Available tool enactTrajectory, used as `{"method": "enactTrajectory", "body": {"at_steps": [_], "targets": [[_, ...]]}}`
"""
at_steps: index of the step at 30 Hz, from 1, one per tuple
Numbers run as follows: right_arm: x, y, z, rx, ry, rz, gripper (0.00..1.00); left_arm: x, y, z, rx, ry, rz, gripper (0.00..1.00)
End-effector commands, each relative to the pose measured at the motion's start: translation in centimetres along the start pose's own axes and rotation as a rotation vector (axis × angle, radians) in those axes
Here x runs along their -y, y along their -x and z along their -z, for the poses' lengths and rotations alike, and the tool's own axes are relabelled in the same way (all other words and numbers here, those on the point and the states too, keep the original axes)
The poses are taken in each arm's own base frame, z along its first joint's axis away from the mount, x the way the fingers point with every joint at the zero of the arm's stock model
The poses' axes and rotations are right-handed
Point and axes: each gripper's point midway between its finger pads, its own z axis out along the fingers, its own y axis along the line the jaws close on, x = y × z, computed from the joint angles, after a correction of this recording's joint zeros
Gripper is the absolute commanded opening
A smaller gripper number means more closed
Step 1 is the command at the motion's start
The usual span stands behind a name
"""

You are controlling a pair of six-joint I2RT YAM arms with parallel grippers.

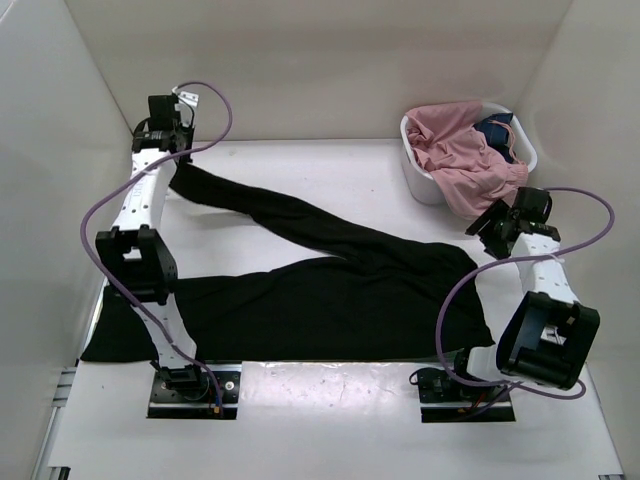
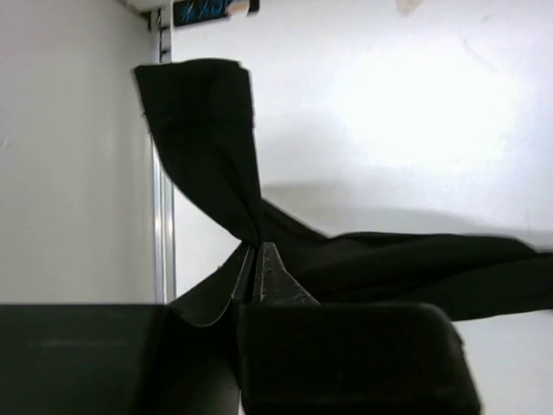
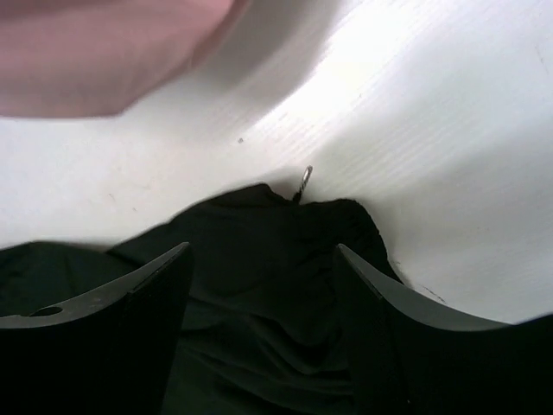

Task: Fold and stack the trousers
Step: Flatten the trousers out

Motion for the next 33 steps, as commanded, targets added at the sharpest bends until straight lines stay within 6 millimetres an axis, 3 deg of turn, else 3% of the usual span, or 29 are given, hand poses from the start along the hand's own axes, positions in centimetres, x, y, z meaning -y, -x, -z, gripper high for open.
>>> {"method": "enactTrajectory", "body": {"at_steps": [1,2,3,6,11,14,16,19,20,25,27,33], "targets": [[-0.9,1.7,-0.3,0.029,0.031,-0.106,0.70,0.9,-4.9,-0.1,-0.137,0.007,-0.028,0.14],[-0.5,1.6,-0.8,0.025,0.005,-0.138,0.70,1.0,-5.5,0.0,-0.149,0.003,-0.031,0.14],[1.2,1.0,-1.8,-0.001,-0.072,-0.185,0.70,1.3,-6.4,-0.2,-0.172,-0.004,-0.036,0.14],[2.1,-0.4,-4.5,-0.075,-0.112,-0.282,0.70,1.7,-7.8,-0.2,-0.214,-0.017,-0.054,0.14],[1.4,-3.5,-8.3,-0.230,-0.135,-0.307,0.71,0.8,-8.9,0.1,-0.247,0.018,-0.055,0.14],[1.6,-5.1,-8.7,-0.304,-0.184,-0.296,0.72,0.3,-8.9,0.2,-0.251,0.024,-0.048,0.14],[1.9,-5.7,-8.8,-0.322,-0.199,-0.307,0.64,0.2,-8.9,0.2,-0.253,0.032,-0.049,0.14],[2.4,-5.7,-8.8,-0.315,-0.226,-0.303,0.17,-1.2,-8.1,0.7,-0.243,0.082,-0.033,0.14],[2.5,-5.5,-8.7,-0.313,-0.237,-0.301,0.00,-1.8,-7.9,0.7,-0.236,0.091,-0.024,0.14],[2.9,-3.3,-6.7,-0.225,-0.243,-0.230,0.00,-5.5,-5.1,3.4,-0.150,0.164,0.029,0.14],[3.2,-1.6,-4.8,-0.154,-0.250,-0.210,0.00,-6.8,-4.1,4.9,-0.113,0.187,0.034,0.14],[4.2,2.0,0.9,0.039,-0.228,-0.176,0.00,-10.7,-4.9,7.8,-0.125,0.278,0.028,0.14]]}}
